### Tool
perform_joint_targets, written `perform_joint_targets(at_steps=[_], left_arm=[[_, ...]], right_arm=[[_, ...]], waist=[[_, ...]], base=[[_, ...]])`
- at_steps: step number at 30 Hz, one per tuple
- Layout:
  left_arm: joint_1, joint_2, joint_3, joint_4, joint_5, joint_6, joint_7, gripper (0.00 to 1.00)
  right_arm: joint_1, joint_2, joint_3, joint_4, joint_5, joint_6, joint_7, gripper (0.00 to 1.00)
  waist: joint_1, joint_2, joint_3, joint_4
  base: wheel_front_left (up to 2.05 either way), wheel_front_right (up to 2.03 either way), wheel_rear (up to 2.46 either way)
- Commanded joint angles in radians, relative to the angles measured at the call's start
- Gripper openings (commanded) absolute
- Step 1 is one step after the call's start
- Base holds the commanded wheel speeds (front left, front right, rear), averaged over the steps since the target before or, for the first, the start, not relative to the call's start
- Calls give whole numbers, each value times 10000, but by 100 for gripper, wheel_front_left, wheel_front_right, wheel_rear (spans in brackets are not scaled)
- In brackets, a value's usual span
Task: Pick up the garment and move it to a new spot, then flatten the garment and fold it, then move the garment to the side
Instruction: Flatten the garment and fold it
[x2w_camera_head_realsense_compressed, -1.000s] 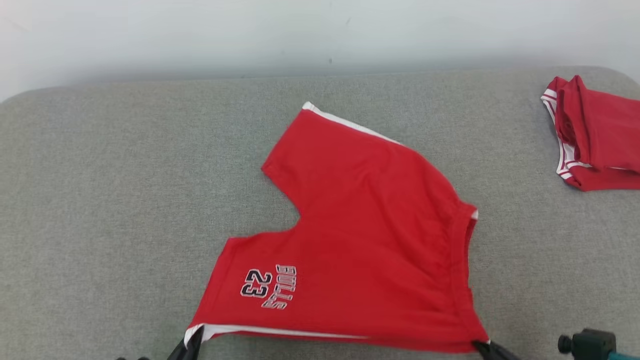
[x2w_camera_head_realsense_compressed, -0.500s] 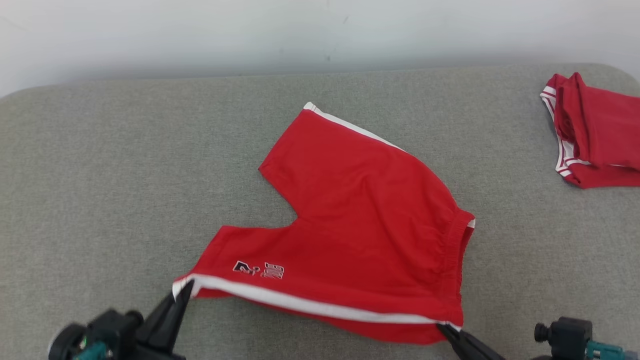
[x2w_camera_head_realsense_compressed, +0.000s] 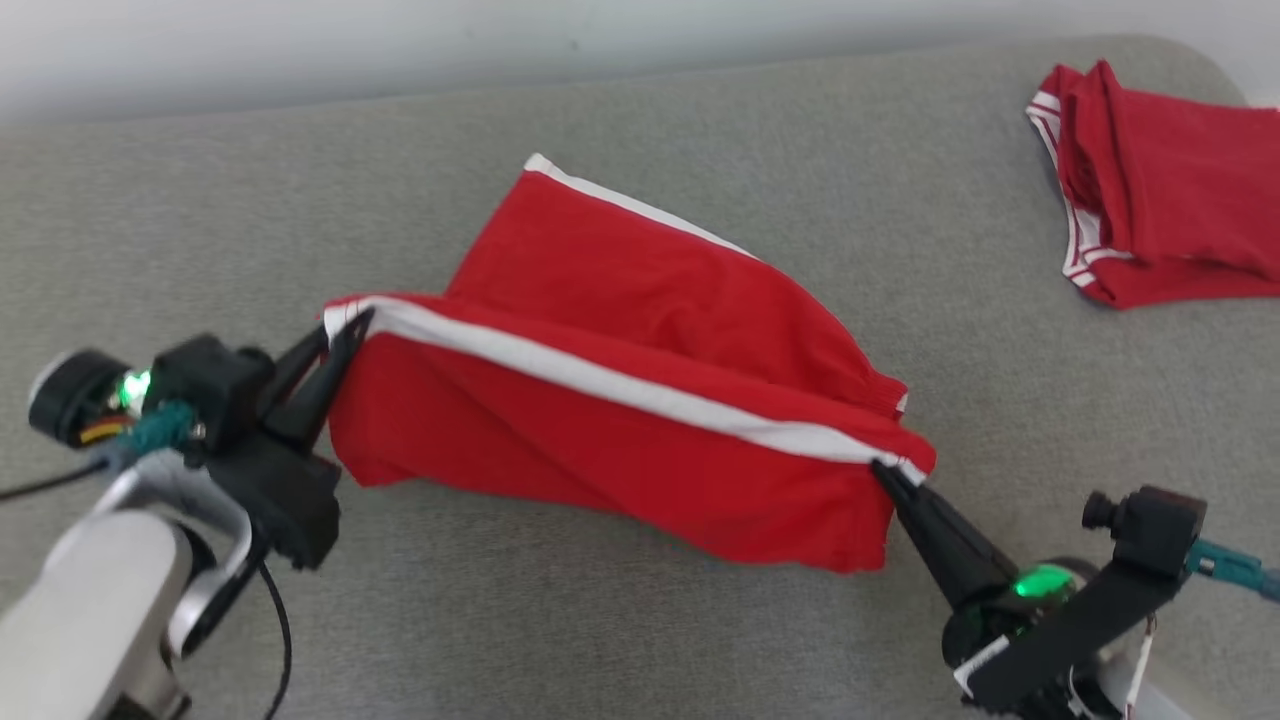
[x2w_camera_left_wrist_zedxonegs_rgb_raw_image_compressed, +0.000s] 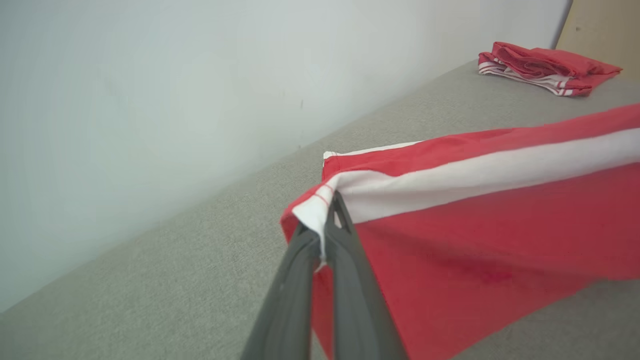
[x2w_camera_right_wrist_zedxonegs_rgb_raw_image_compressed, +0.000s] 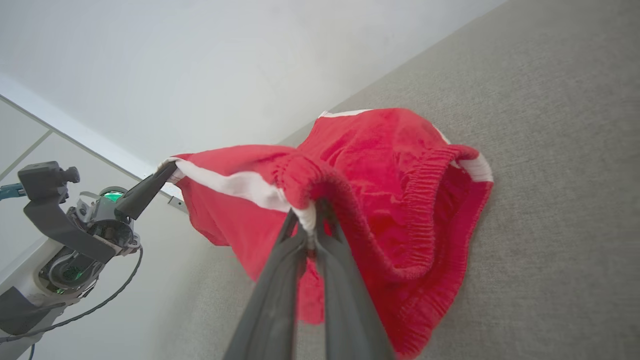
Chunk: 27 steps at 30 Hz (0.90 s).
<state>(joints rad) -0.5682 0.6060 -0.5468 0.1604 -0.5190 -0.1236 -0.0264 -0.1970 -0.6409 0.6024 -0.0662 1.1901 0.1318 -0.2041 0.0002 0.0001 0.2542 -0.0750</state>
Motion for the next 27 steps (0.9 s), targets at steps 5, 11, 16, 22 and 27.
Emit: perform_joint_targets(at_steps=[5,11,16,22,27], left_arm=[[-1566,162,-464,683,-57,-61,539,0],[-3462,341,-1596,1578,-377,-51,974,0],[-4951,417,-2472,2541,-698,-52,1102,0],[-6194,374,-3551,3608,-937,-50,1248,0],[-6714,180,-4223,4456,-1207,-51,964,0]], right_arm=[[-1017,465,-75,572,22,-29,-224,0],[-2173,971,19,1443,-207,-29,-353,0],[-3052,1377,138,2116,-468,-29,-442,0],[-3903,1654,399,2770,-699,-29,-480,0],[-4225,1828,645,2956,-687,-29,-506,0]], waist=[[-2,-1,1003,-982],[-2,-1,1659,-1523],[-2,-1,2121,-1915],[-2,-1,2436,-2179],[-2,-1,2560,-2243]], base=[[0,0,0],[0,0,0],[0,0,0],[0,0,0],[0,0,0]])
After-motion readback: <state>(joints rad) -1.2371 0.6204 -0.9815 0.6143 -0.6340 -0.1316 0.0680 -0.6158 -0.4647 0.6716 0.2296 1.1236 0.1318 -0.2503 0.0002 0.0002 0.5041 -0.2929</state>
